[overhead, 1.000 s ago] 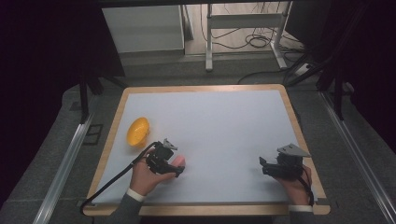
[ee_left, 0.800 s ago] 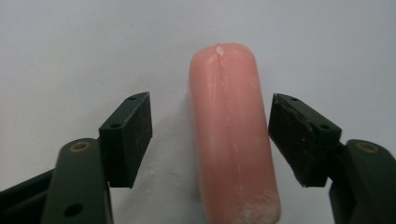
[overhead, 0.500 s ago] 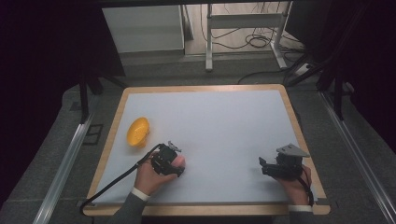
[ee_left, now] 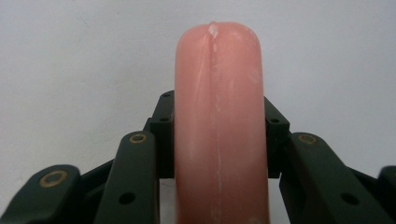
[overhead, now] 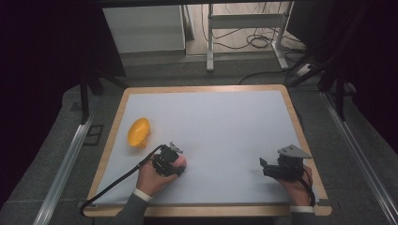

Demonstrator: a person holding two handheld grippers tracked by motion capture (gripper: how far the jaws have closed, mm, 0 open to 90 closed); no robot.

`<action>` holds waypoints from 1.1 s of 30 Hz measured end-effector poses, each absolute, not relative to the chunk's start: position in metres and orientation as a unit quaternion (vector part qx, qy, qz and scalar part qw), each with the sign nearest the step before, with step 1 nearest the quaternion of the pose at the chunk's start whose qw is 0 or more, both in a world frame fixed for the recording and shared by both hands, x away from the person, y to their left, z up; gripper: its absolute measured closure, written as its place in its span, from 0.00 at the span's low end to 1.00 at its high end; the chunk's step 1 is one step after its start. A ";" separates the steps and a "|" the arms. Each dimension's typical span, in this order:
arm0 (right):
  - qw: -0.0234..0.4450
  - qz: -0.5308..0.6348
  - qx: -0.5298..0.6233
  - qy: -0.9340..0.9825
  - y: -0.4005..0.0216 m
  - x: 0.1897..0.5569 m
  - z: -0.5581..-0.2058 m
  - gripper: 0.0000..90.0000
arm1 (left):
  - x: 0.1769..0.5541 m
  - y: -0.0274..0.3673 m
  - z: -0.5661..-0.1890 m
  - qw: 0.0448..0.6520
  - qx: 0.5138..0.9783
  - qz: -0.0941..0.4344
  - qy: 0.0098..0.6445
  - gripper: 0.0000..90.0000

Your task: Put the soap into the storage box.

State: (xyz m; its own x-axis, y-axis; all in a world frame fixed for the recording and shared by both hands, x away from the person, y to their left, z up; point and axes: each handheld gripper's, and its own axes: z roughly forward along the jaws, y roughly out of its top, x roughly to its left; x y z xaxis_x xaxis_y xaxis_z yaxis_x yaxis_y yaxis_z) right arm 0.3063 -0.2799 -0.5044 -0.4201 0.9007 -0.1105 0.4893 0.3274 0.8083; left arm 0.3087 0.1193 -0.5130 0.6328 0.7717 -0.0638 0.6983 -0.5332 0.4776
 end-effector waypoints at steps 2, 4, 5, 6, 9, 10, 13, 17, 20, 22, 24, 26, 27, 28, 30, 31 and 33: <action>0.287 0.359 0.457 0.762 -0.281 0.306 -0.504 0.08 | 0.308 0.122 -0.510 0.240 0.870 0.080 0.422 0.66; 0.288 0.360 0.456 0.761 -0.282 0.306 -0.504 0.08 | 0.308 0.123 -0.508 0.242 0.870 0.082 0.422 0.66; 0.288 0.360 0.456 0.761 -0.282 0.306 -0.504 0.08 | 0.307 0.124 -0.507 0.245 0.869 0.084 0.422 0.66; 0.288 0.361 0.456 0.761 -0.282 0.306 -0.504 0.08 | 0.307 0.125 -0.505 0.247 0.868 0.085 0.422 0.66; 0.287 0.361 0.455 0.762 -0.282 0.306 -0.504 0.08 | 0.306 0.129 -0.501 0.251 0.867 0.087 0.421 0.66; 0.287 0.361 0.456 0.762 -0.282 0.306 -0.504 0.08 | 0.306 0.132 -0.499 0.259 0.864 0.084 0.424 0.66; 0.287 0.361 0.456 0.761 -0.283 0.306 -0.503 0.08 | 0.306 0.139 -0.496 0.270 0.857 0.097 0.428 0.66; 0.288 0.359 0.460 0.759 -0.284 0.306 -0.504 0.08 | 0.306 0.148 -0.492 0.275 0.852 0.101 0.434 0.66; 0.286 0.352 0.467 0.759 -0.284 0.307 -0.505 0.08 | 0.305 0.155 -0.488 0.274 0.849 0.111 0.439 0.66; 0.285 0.351 0.469 0.759 -0.284 0.307 -0.505 0.08 | 0.306 0.157 -0.486 0.275 0.848 0.114 0.438 0.66; 0.282 0.349 0.469 0.761 -0.284 0.308 -0.506 0.08 | 0.306 0.160 -0.484 0.281 0.844 0.113 0.443 0.66; 0.281 0.350 0.469 0.761 -0.284 0.308 -0.506 0.08 | 0.307 0.165 -0.483 0.283 0.841 0.113 0.446 0.66; 0.279 0.352 0.468 0.761 -0.283 0.307 -0.505 0.08 | 0.308 0.169 -0.483 0.284 0.838 0.115 0.451 0.66; 0.279 0.352 0.468 0.761 -0.283 0.307 -0.505 0.08 | 0.308 0.169 -0.483 0.284 0.838 0.115 0.451 0.66; 0.280 0.351 0.467 0.762 -0.283 0.307 -0.505 0.08 | 0.308 0.174 -0.482 0.285 0.835 0.118 0.455 0.66; 0.280 0.351 0.467 0.762 -0.283 0.307 -0.505 0.08 | 0.308 0.176 -0.481 0.287 0.833 0.121 0.458 0.66; 0.280 0.350 0.467 0.762 -0.283 0.307 -0.506 0.08 | 0.308 0.181 -0.479 0.289 0.830 0.123 0.461 0.66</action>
